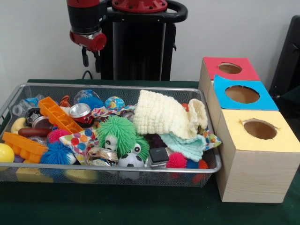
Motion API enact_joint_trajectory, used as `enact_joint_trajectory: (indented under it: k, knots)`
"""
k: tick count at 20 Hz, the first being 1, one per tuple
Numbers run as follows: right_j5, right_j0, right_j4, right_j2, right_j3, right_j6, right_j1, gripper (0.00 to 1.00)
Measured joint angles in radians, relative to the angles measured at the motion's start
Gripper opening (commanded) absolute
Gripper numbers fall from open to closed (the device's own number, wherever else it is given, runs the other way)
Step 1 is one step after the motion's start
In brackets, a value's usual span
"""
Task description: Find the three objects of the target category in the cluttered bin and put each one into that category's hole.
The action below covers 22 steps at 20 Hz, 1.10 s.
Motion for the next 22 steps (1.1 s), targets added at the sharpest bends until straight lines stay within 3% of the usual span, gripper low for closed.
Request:
enact_joint_trajectory:
  k: [11,22]
  knots:
    - [-0.046,-0.002,-0.14,0.0,-0.108,0.0,0.012,1.0]
    - [-0.047,-0.015,-0.183,0.001,-0.185,0.0,0.012,1.0]
